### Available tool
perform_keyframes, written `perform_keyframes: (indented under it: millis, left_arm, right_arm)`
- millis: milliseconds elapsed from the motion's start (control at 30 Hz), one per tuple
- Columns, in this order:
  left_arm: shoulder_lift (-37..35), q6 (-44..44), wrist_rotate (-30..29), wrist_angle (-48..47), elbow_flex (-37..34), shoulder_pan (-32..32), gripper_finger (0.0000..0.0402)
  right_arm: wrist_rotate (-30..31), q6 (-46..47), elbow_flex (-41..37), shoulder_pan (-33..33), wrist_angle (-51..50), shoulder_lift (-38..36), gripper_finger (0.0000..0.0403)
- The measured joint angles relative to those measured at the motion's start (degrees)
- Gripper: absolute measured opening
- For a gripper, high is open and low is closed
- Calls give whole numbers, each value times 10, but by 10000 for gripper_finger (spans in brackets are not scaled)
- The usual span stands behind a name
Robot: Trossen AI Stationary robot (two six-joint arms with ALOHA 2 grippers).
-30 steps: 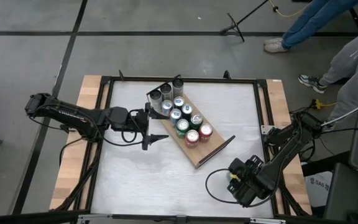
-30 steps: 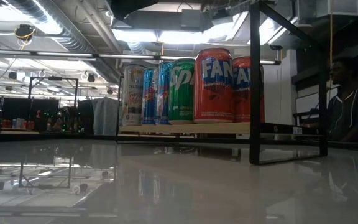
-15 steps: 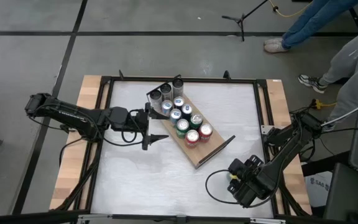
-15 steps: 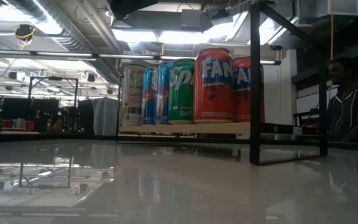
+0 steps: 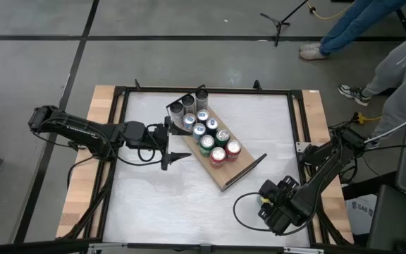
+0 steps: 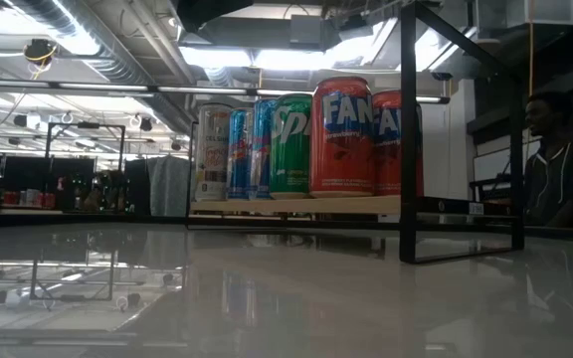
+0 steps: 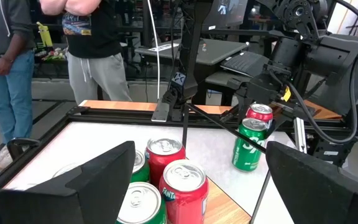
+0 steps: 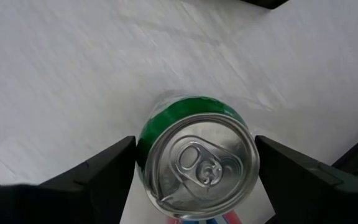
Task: Place canned beverage on shelf
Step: Put the green soda can on the shelf
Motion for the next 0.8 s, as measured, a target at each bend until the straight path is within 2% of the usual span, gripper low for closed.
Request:
perform_keyframes:
  millis: [800]
  left_arm:
    - [0,0,0,0,0,0,354]
  right_arm:
    - [0,0,0,0,-2,0,308]
